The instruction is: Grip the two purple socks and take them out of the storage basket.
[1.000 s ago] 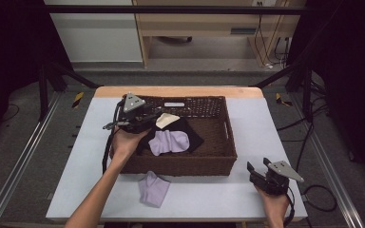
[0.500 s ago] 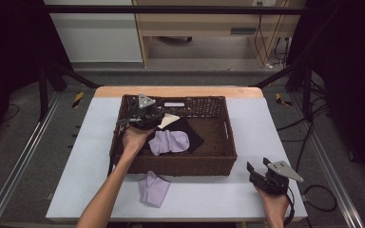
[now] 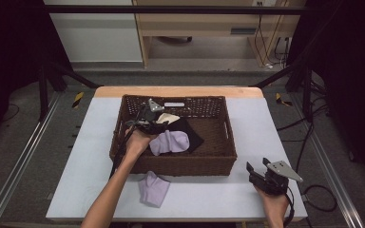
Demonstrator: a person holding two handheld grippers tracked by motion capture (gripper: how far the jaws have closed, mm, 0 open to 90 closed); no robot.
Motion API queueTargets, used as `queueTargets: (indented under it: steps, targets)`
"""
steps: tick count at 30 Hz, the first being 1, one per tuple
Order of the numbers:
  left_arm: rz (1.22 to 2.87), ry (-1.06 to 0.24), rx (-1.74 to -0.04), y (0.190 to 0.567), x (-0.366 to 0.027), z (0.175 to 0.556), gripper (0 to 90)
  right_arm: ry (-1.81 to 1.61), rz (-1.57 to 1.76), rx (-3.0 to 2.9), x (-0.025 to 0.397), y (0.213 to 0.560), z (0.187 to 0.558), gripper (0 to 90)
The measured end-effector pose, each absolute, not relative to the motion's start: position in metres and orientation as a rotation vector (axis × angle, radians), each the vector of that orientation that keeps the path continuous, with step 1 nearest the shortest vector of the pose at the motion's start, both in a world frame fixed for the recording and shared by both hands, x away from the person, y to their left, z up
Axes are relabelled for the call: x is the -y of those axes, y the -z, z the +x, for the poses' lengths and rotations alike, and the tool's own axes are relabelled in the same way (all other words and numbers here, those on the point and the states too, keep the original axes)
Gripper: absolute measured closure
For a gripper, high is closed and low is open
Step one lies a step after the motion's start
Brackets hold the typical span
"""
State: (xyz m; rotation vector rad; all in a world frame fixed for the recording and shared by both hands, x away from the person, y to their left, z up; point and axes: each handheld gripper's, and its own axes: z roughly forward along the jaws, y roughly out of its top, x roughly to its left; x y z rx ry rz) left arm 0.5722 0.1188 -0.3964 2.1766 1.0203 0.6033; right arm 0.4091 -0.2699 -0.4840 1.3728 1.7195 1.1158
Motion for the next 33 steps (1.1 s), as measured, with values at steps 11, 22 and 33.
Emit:
queueTargets:
  steps: [11, 22, 33]
  targets:
    - [2.378, -0.615, -0.979, 0.411, -0.106, 0.573, 51.6, -1.117, 1.369, -1.724, 0.269, 0.484, 0.409, 33.3]
    - [2.414, -0.558, -1.107, 0.418, -0.110, 0.584, 49.1, -1.117, 1.367, -1.730, 0.269, 0.484, 0.409, 32.0]
    - [2.483, -0.465, -1.174, 0.426, -0.111, 0.597, 56.2, -1.124, 1.366, -1.735, 0.270, 0.484, 0.409, 31.4]
